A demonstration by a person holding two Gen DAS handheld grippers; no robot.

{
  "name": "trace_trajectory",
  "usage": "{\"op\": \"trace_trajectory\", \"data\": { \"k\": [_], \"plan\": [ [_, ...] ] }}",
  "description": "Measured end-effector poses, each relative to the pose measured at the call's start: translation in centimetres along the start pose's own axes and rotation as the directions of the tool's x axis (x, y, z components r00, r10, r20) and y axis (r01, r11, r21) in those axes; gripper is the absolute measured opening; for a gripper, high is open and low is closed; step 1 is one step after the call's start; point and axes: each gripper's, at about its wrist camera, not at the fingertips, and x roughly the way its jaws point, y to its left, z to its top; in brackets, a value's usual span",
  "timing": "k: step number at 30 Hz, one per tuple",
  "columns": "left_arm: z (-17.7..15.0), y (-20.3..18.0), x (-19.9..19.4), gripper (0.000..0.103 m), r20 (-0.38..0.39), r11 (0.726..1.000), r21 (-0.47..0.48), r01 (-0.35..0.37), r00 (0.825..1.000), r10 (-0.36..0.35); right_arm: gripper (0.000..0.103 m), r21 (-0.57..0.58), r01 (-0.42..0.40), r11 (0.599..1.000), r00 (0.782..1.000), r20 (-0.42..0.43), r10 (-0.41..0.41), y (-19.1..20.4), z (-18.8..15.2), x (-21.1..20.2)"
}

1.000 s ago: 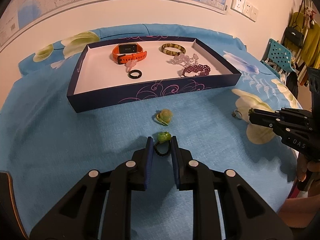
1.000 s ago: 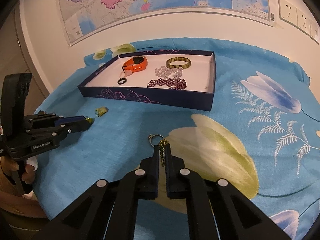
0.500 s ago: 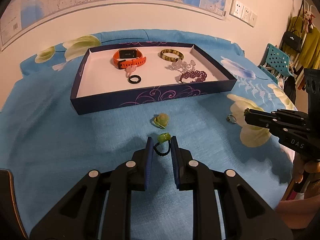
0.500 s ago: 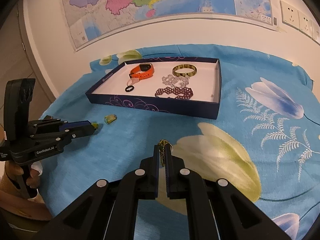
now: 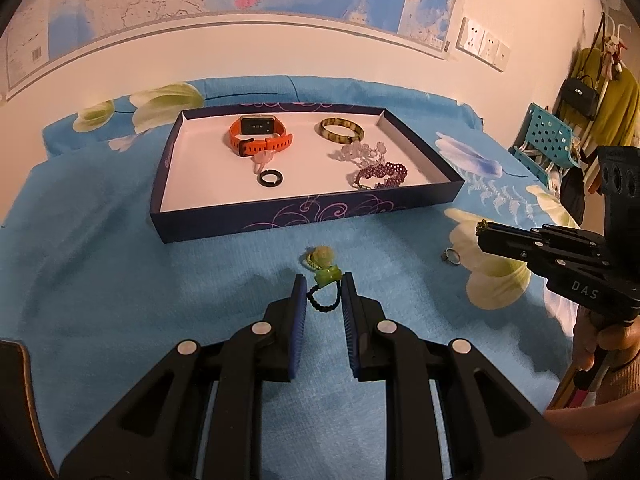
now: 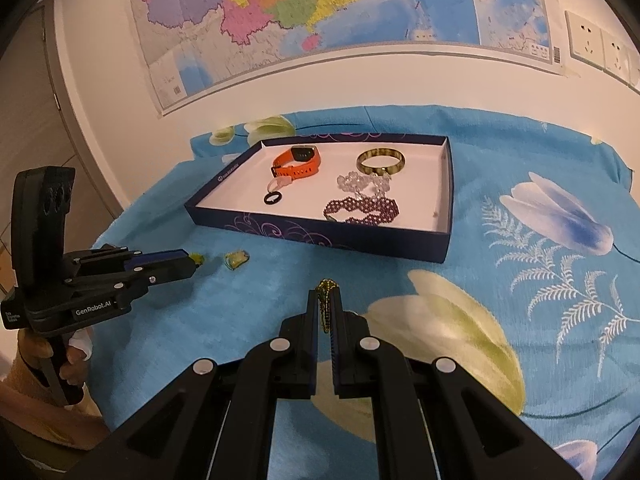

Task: Organize jewelry
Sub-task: 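Carry the hair tie and gold chain over the navy box with both tools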

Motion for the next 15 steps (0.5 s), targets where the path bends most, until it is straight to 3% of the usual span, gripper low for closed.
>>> {"op": "trace_trajectory", "data": {
  "k": [15],
  "plan": [
    [1.1,0.8,-0.7,0.018,0.034,1.000,-0.017,0.007,0.999,-0.007,0.004,-0.005,-0.020,1.000,0.999,0.025,0.021,-0.1,1.4,0.1]
  ]
}}
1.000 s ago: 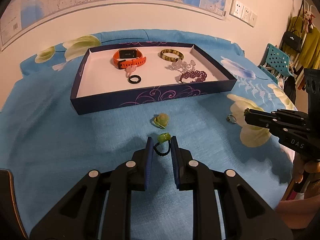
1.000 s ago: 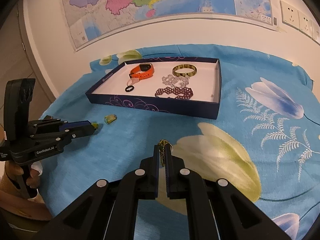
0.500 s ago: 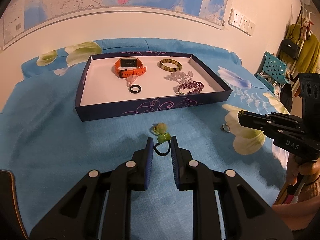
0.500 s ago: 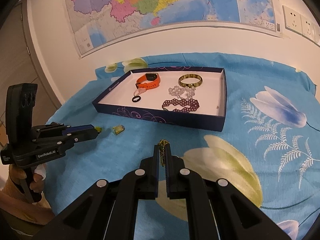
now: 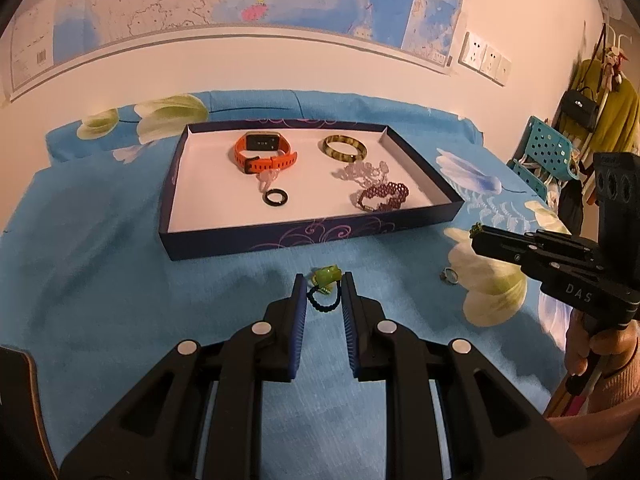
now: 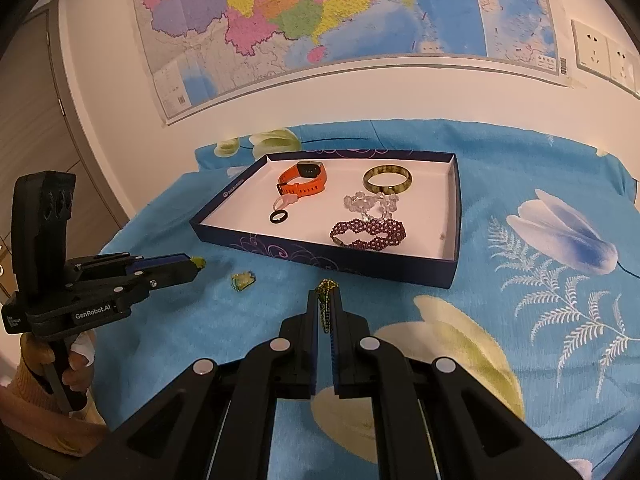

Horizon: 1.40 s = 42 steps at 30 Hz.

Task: Organize jewelry
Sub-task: 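Carry the hair tie and gold chain over the navy box with both tools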

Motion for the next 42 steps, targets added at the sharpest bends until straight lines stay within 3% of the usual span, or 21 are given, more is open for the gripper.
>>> {"op": "trace_trajectory", "data": {
  "k": [42],
  "plan": [
    [4.6,1.0,1.5,0.018,0.053,1.000,-0.005,-0.017,0.998,0.017,0.004,-0.031,-0.012,0.999,0.999,0.040,0.013,-0.6,5.2,2.7]
  ]
}}
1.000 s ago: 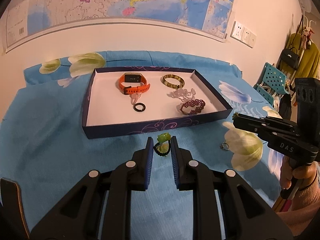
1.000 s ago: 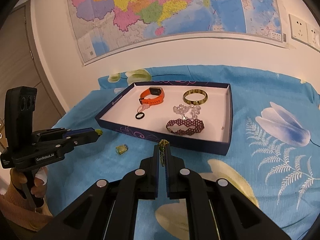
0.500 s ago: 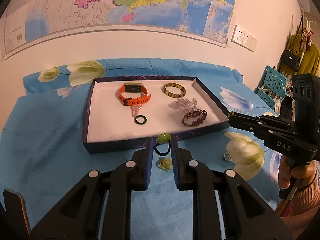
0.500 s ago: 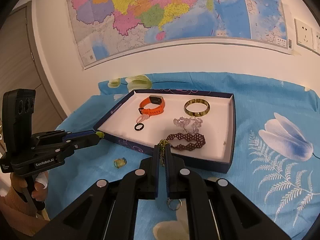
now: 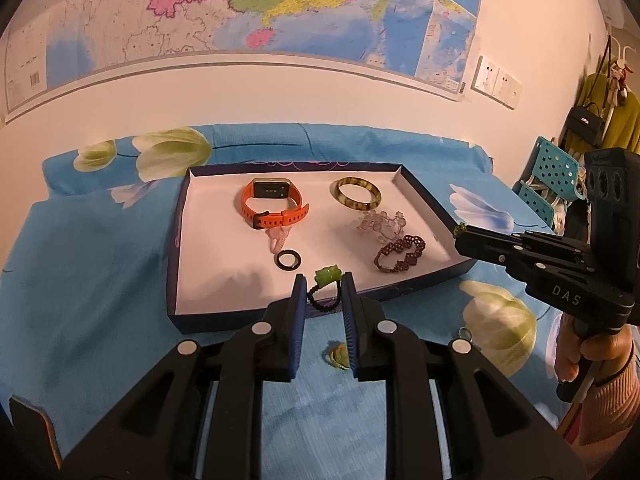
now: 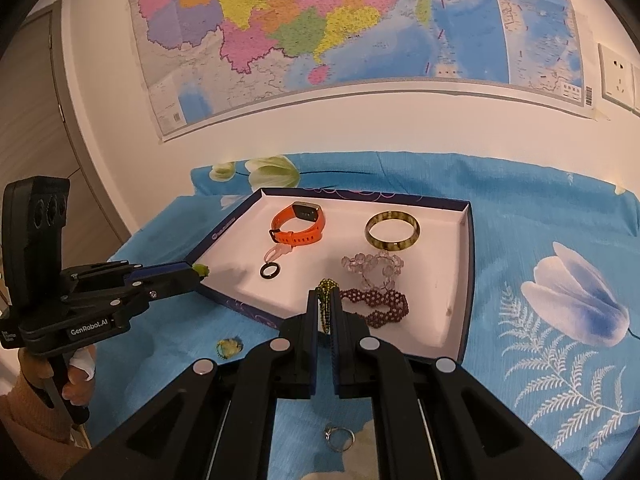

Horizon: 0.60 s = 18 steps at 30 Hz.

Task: Organize jewelry
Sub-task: 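Carry the hair tie and gold chain over the navy box with both tools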

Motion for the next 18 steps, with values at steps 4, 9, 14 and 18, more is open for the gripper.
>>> {"op": "trace_trajectory", "data": {
  "k": [4,9,14,18],
  "plan": [
    [0.2,0.0,0.4,0.018,-0.006,1.000,-0.003,0.006,1.000,-0.006,0.004,0.003,-0.001,1.000,1.000,-0.003,0.001,-0.2,0.4,0.5],
    [0.5,0.1,0.9,0.018,-0.009,1.000,-0.006,0.004,1.000,-0.004,0.004,0.002,0.000,1.000,1.000,-0.002,0.000,-0.3,0.8,1.0],
    [0.8,0.3,1.4,0.018,-0.010,1.000,-0.002,-0.009,1.000,0.009,0.004,0.004,-0.001,1.000,1.000,-0.005,0.001,-0.5,1.1,1.5],
    [1.2,0.4,1.9,0.018,-0.013,1.000,-0.002,-0.017,1.000,0.017,0.004,0.006,0.001,1.000,1.000,-0.006,-0.001,-0.7,1.3,1.8]
  ]
}}
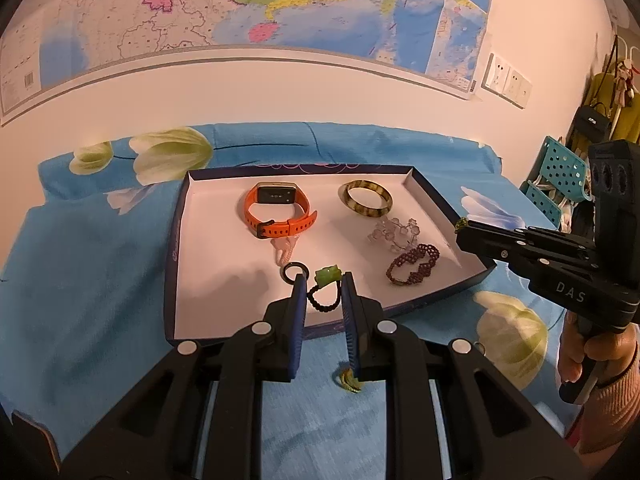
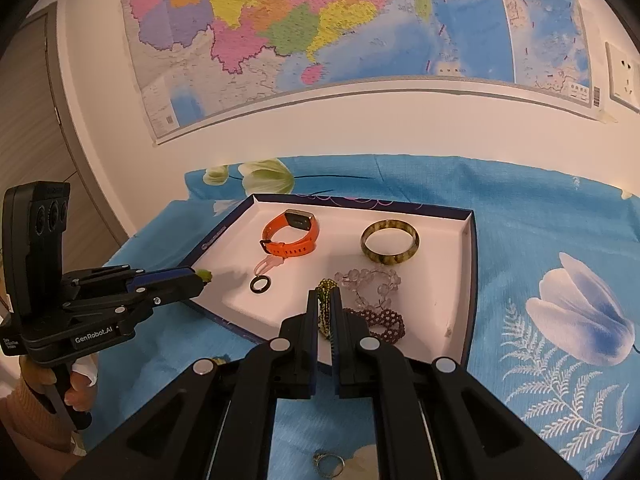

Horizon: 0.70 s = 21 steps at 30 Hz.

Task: Organize jewelry
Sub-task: 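Carry the hair tie and gold chain over the navy box with both tools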

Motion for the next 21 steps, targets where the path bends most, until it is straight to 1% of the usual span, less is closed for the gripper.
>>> {"op": "trace_trajectory", "data": {
  "k": [21],
  "plan": [
    [0.8,0.4,1.9,0.018,-0.016,1.000,-0.001,-0.019,1.000,0.019,0.004,0.016,0.014,1.000,1.000,-0.029,-0.013,-0.8,0.4,2.0]
  ]
}}
